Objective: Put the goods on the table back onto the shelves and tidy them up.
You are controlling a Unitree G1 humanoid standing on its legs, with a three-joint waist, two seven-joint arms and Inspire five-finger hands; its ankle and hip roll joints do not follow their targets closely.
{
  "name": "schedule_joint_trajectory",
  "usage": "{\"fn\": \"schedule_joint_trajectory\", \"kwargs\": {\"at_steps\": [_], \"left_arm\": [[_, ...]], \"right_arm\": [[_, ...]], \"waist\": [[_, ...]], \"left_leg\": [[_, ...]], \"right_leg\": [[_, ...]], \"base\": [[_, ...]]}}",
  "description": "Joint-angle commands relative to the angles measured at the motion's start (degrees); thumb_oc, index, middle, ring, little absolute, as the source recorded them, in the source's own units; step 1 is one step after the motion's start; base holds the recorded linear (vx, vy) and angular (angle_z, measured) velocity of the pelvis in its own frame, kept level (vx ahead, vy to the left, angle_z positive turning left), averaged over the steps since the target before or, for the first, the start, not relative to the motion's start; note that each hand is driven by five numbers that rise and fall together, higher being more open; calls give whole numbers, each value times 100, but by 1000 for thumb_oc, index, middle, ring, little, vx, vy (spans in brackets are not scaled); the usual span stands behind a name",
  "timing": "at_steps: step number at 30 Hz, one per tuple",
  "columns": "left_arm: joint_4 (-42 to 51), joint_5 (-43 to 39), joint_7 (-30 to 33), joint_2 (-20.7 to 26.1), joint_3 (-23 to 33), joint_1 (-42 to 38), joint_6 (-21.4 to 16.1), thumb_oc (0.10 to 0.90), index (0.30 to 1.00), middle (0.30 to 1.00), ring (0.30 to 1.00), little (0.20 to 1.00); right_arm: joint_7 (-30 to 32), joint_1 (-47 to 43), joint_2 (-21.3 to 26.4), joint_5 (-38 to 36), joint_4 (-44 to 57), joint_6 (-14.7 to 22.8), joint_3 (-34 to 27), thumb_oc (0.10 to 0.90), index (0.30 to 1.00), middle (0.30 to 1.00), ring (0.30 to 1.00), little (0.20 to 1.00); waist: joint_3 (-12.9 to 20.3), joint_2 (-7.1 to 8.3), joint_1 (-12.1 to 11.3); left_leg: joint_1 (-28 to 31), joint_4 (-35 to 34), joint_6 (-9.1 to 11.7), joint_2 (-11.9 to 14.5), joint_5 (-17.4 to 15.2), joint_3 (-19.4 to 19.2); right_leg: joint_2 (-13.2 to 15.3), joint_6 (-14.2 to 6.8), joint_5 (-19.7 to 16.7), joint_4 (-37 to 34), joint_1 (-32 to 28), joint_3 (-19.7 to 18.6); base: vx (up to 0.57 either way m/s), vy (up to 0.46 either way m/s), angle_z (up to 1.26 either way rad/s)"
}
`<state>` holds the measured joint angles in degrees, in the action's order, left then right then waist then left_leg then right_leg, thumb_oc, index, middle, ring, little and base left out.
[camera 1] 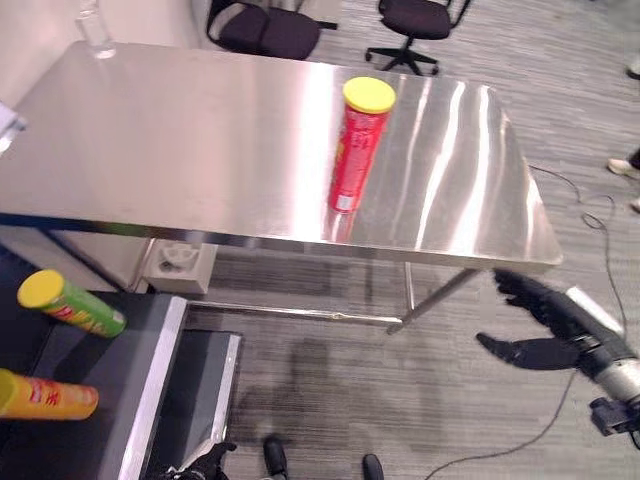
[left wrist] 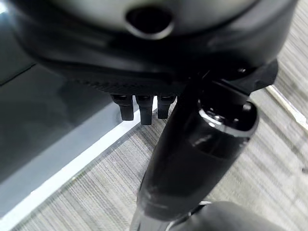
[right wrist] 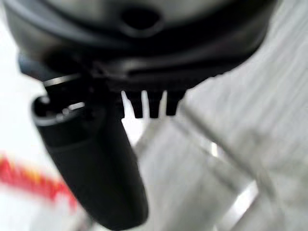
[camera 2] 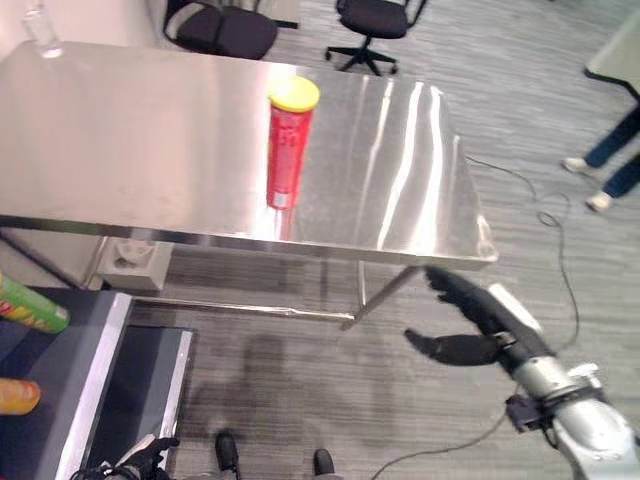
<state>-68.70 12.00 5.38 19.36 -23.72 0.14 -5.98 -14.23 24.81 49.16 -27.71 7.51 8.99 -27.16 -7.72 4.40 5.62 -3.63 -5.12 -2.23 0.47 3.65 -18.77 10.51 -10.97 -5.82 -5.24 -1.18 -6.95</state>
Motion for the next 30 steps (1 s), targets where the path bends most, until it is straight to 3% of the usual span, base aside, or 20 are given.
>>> {"fn": "schedule_joint_trajectory", "kwargs": {"at_steps": [1,3,4,7,11,12,13,16,18,20,23,30], "left_arm": [[16,86,-232,-946,-53,-431,-593,800,900,900,900,900],[34,103,-222,-969,-142,-456,-577,800,900,900,900,900],[50,114,-174,-1013,-265,-525,-527,800,900,900,900,900],[115,66,-109,-984,-442,-628,-447,800,900,900,900,900],[120,82,-67,-931,-458,-678,-383,800,900,900,900,900],[63,92,-57,-938,-447,-704,-365,800,900,900,900,900],[11,148,-72,-928,-463,-730,-385,800,900,900,900,900],[22,228,-65,-898,-488,-752,-379,800,900,900,900,900],[-17,251,-76,-893,-495,-727,-364,800,900,900,900,900],[-14,295,-19,-873,-412,-716,-368,800,900,900,900,900],[-89,367,-43,-952,-384,-651,-381,800,900,900,900,900],[92,424,-193,-998,-688,-607,-406,800,900,900,900,900]], "right_arm": [[754,-842,23,-547,-106,889,-699,800,900,900,900,900],[1022,-1053,-91,-479,-66,1001,-712,800,900,900,900,900],[1513,-1441,-224,-185,63,1146,-694,800,900,900,900,900],[2032,-2086,-316,89,219,1267,-371,800,900,900,900,900],[2386,-2471,-458,517,469,1283,-29,800,900,900,900,900],[2602,-2617,-471,792,544,1270,77,800,900,900,900,900],[2761,-2778,-431,1130,640,1149,4,800,900,900,900,900],[2917,-2847,-407,1135,586,1151,11,800,900,900,900,900],[3085,-2924,-399,1382,492,1114,111,800,900,900,900,900],[2854,-2816,-415,1363,695,1007,175,800,900,900,900,900],[2773,-2663,-526,1305,834,1095,-14,800,900,900,900,900],[2463,-2588,-394,592,951,1300,-180,800,900,900,900,900]], "waist": [[571,-262,-112],[573,-287,-141],[530,-357,-189],[332,-458,-240],[185,-561,-322],[190,-600,-368],[194,-578,-359],[150,-506,-298],[138,-493,-255],[140,-462,-239],[399,-342,-340],[579,-381,-361]], "left_leg": [[-216,14,566,257,-144,309],[-186,14,521,193,-197,332],[-81,25,431,63,-311,436],[28,12,303,-51,-306,554],[236,12,278,-17,-394,633],[292,12,301,24,-423,664],[356,12,366,46,-466,765],[506,12,416,-22,-607,997],[648,12,443,-21,-704,1151],[739,12,474,-14,-758,1196],[950,12,578,169,-771,1301],[928,12,807,570,-635,1518]], "right_leg": [[-39,-201,361,739,160,-203],[-4,-209,326,841,212,-183],[51,-191,201,1255,330,-164],[-31,-71,-282,2037,665,-260],[-117,65,-33,2529,947,-73],[-223,127,316,2421,1022,51],[-424,85,672,1800,1125,127],[-589,-47,363,836,1342,-64],[-742,-154,155,569,1451,-328],[-757,-167,147,458,1349,-475],[-759,14,110,480,1049,-404],[-966,268,292,269,622,-42]], "base": [[81,130,-31],[67,105,-27],[38,129,-23],[-1,104,-10],[75,38,10],[191,-125,32],[251,-174,35],[187,-177,31],[172,-138,61],[130,-143,85],[203,-239,60],[116,-194,20]]}}
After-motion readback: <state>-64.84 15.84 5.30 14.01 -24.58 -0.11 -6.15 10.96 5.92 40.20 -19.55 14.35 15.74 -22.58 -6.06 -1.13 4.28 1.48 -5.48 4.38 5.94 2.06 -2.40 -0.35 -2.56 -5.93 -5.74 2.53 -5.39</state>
